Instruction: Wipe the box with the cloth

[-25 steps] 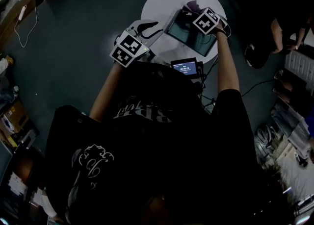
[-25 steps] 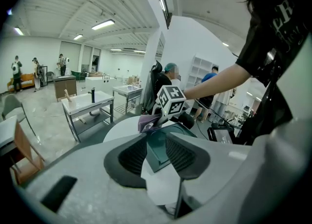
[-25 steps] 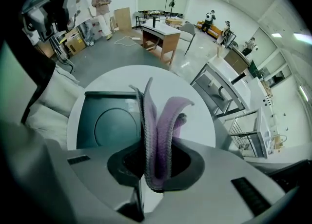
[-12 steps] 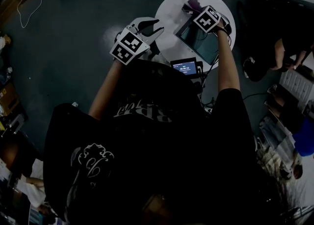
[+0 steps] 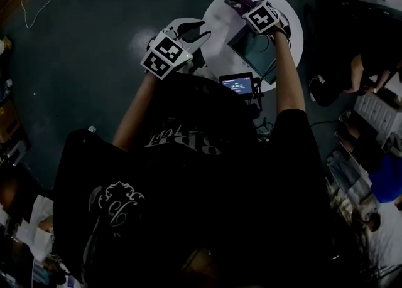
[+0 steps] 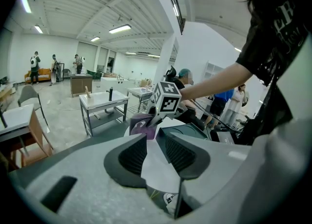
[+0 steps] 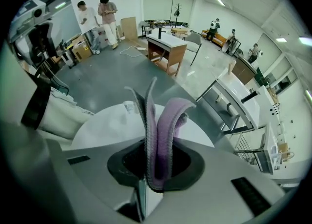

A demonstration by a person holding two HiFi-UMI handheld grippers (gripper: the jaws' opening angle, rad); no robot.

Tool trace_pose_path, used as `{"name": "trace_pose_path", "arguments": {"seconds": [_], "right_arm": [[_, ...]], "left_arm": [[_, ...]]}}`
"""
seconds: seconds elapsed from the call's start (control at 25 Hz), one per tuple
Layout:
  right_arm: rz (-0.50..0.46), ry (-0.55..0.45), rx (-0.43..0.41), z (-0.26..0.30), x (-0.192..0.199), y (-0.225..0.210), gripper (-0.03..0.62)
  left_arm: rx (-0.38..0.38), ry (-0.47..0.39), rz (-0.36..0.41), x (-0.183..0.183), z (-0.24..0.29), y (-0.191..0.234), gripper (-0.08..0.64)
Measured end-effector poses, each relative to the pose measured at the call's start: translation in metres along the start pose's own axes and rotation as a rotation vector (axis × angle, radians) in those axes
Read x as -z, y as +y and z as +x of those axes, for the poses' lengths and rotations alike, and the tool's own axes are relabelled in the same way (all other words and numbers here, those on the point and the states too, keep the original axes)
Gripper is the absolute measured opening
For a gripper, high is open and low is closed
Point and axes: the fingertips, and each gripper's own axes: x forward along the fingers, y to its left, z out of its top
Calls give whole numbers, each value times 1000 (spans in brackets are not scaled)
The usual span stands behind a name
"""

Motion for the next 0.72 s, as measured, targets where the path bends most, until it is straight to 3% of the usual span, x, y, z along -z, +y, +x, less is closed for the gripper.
{"name": "trace_pose_path", "arguments": {"seconds": [0.2,0.72], "right_arm": [[9,52,-26,4,13,17,57],[7,11,-68,5,4,71,57]], "left_arm": [[2,-1,-2,1,0,-2,130],[17,2,7,0,5,4,130]]}}
